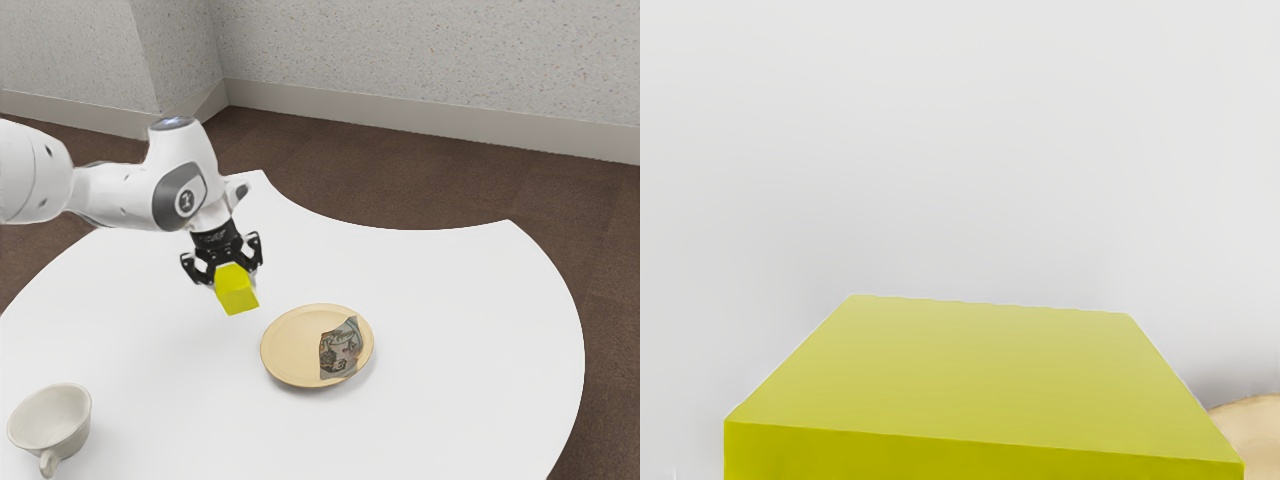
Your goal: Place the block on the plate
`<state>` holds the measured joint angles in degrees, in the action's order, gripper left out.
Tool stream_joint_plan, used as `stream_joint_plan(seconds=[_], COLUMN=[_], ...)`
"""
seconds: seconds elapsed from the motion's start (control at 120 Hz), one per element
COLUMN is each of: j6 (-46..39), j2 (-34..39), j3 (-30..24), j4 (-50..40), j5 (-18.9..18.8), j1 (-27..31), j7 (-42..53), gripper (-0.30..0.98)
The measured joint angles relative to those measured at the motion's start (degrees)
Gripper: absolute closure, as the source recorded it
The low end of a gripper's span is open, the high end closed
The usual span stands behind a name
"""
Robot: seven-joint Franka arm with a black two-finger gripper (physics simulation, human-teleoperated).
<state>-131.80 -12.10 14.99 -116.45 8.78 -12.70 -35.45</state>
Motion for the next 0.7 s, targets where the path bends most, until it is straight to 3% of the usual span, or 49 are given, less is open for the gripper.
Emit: stream_joint_plan(seconds=[0.358,0.5,0.7], j6=[-0.2,-1.4,-2.4], j2=[0.9,-1.5,-1.4], j3=[-14.9,-16.5,-16.7], j4=[0.7,0.7,0.6], j5=[-0.5,-0.5,-0.9], j1=[0.2,1.6,1.8], j7=[-11.8,-16.3,-20.7], gripper=[0.32,0.32,0.12])
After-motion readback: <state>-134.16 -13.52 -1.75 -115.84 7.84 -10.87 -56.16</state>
